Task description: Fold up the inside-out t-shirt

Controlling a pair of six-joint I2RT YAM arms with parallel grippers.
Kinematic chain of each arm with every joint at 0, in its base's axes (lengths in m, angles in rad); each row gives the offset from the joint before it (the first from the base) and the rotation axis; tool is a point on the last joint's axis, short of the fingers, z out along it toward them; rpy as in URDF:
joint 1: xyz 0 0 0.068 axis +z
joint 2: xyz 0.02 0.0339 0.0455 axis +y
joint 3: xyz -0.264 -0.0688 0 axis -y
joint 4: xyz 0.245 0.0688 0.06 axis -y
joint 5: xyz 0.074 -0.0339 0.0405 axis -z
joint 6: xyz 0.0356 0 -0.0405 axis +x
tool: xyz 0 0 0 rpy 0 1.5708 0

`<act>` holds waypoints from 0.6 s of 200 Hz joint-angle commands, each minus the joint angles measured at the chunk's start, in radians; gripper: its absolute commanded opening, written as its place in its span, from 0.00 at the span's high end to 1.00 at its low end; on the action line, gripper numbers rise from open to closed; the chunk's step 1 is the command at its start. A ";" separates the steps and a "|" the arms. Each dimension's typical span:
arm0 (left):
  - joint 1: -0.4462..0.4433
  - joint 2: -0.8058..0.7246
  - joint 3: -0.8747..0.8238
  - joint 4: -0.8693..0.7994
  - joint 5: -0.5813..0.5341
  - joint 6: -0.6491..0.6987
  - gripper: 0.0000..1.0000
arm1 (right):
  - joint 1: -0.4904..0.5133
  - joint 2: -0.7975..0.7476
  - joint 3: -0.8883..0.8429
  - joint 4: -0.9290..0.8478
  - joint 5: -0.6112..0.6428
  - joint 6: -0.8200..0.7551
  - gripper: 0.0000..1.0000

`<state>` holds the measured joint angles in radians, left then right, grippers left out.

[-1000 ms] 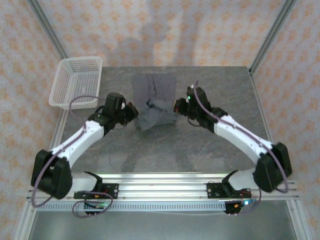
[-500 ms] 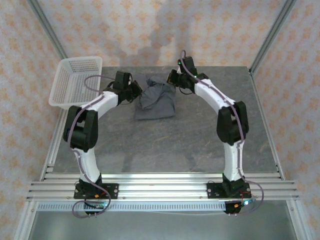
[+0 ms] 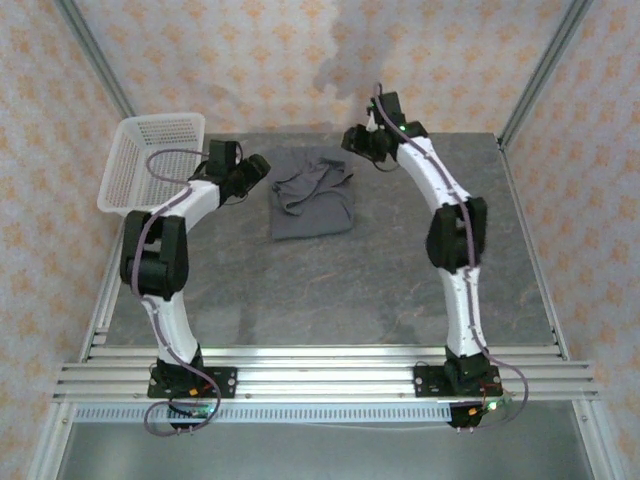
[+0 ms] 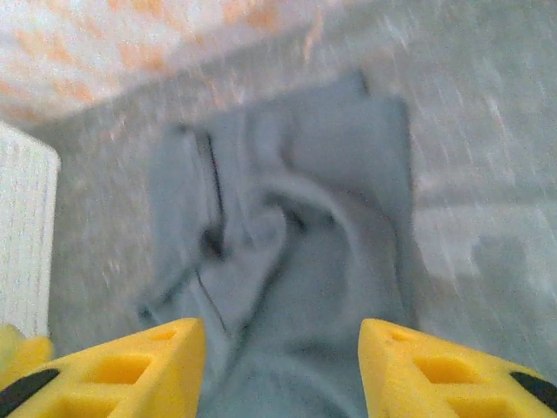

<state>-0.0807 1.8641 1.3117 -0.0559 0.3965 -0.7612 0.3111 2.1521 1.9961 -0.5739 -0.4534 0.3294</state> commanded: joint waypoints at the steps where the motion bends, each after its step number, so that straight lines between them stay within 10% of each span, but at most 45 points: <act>1: -0.019 -0.122 -0.160 0.033 0.070 0.069 0.36 | 0.015 -0.260 -0.484 0.304 -0.021 0.028 0.47; 77: -0.083 -0.092 -0.361 0.097 0.109 0.074 0.42 | 0.042 -0.189 -0.731 0.494 -0.183 0.114 0.53; 120: -0.101 0.013 -0.275 0.130 0.142 0.046 0.71 | 0.058 -0.095 -0.655 0.515 -0.201 0.156 0.89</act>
<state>-0.1635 1.8366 0.9714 0.0090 0.5072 -0.7059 0.3603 2.0499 1.2987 -0.1204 -0.6403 0.4500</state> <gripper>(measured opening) 0.392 0.185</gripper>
